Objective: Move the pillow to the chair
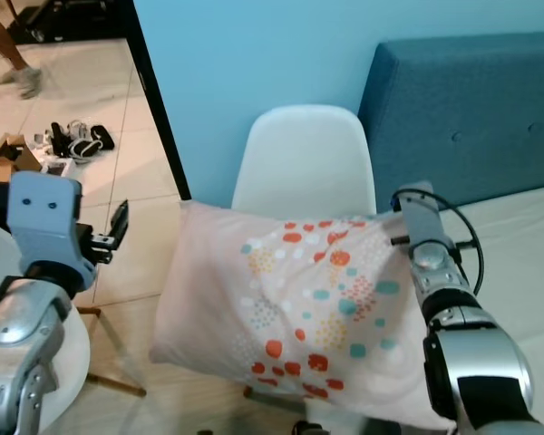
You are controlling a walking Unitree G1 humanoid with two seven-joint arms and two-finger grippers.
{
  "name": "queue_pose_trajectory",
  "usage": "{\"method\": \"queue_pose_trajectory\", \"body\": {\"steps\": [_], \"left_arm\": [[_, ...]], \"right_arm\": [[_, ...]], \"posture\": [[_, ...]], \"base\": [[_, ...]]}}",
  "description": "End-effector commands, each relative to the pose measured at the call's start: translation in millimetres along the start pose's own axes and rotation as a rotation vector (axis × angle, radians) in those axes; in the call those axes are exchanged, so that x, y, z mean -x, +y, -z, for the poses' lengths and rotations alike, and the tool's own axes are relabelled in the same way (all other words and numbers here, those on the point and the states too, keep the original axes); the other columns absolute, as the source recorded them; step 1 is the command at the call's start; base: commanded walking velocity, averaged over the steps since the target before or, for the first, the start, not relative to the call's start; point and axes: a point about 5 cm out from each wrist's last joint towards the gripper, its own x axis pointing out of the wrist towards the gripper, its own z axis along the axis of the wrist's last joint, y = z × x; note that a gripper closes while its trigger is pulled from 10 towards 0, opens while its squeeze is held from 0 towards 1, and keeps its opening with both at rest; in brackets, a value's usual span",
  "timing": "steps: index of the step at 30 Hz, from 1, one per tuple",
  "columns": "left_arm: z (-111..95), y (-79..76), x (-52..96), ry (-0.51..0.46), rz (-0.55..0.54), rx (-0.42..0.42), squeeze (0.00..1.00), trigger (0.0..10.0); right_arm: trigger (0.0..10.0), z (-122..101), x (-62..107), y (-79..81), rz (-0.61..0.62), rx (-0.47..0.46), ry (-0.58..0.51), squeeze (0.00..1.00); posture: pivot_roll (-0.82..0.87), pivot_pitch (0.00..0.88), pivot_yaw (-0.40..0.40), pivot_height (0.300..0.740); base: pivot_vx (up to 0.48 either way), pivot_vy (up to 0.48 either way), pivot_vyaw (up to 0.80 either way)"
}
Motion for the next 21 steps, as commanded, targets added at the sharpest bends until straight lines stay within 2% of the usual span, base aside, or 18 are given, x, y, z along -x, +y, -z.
{"method": "queue_pose_trajectory", "body": {"steps": [1,3,4,7,9,10,11,12,17,20,21], "left_arm": [[-0.4,3.0,3.3,0.007,0.003,-0.015,0.00,10.0],[-1.8,3.9,4.9,0.016,0.003,-0.015,0.00,10.0],[-1.8,3.9,4.9,0.016,0.003,-0.015,0.00,10.0],[-5.0,4.2,6.9,0.019,0.003,-0.013,0.00,10.0],[-5.6,3.8,7.1,0.022,0.005,-0.012,0.00,10.0],[-5.8,2.8,7.5,0.023,0.008,-0.010,0.00,10.0],[-5.8,2.8,7.5,0.023,0.008,-0.010,0.00,10.0],[-6.4,0.8,7.6,0.026,0.012,-0.006,0.00,10.0],[-7.1,-0.7,7.0,0.026,0.015,0.001,0.00,10.0],[-6.6,-2.4,5.5,0.028,0.016,0.015,0.00,10.0],[-6.6,-2.4,5.5,0.028,0.016,0.015,0.00,10.0]], "right_arm": [[10.0,-13.7,-2.4,-10.8,0.048,-0.011,-0.057,0.00],[10.0,-33.9,-3.5,-11.5,0.056,-0.002,-0.120,0.00],[10.0,-33.9,-3.5,-11.5,0.056,-0.002,-0.120,0.00],[10.0,-53.6,-4.8,-22.0,0.096,-0.015,-0.176,0.00],[10.0,-56.4,-5.0,-24.9,0.108,-0.016,-0.184,0.00],[10.0,-58.6,-5.1,-28.1,0.124,-0.014,-0.194,0.48],[10.0,-58.6,-5.1,-28.1,0.124,-0.014,-0.194,0.48],[10.0,-58.9,-5.3,-34.4,0.169,0.021,-0.199,1.00],[10.0,-50.6,-5.5,-42.1,0.234,0.051,-0.168,1.00],[10.0,-36.7,-5.0,-55.6,0.332,0.087,-0.126,1.00],[10.0,-36.7,-5.0,-55.6,0.332,0.087,-0.126,1.00]], "posture": [[0.14,0.251,-0.021,0.740],[0.15,0.252,-0.021,0.740],[0.15,0.252,-0.021,0.740],[0.16,0.253,-0.021,0.740],[0.16,0.254,-0.021,0.740],[0.16,0.252,-0.022,0.740],[0.16,0.252,-0.022,0.740],[0.15,0.252,-0.022,0.740],[0.15,0.248,-0.024,0.740],[0.14,0.238,-0.023,0.740],[0.14,0.238,-0.023,0.740]], "base": [[0.000,0.000,0.00],[0.000,0.000,0.00],[0.000,0.000,0.00],[0.000,0.000,0.00],[0.000,0.000,0.00],[0.000,0.000,0.00],[0.000,0.000,0.00],[0.000,0.000,0.00],[0.000,0.000,0.00],[0.000,0.000,0.00],[0.000,0.000,0.00]]}}
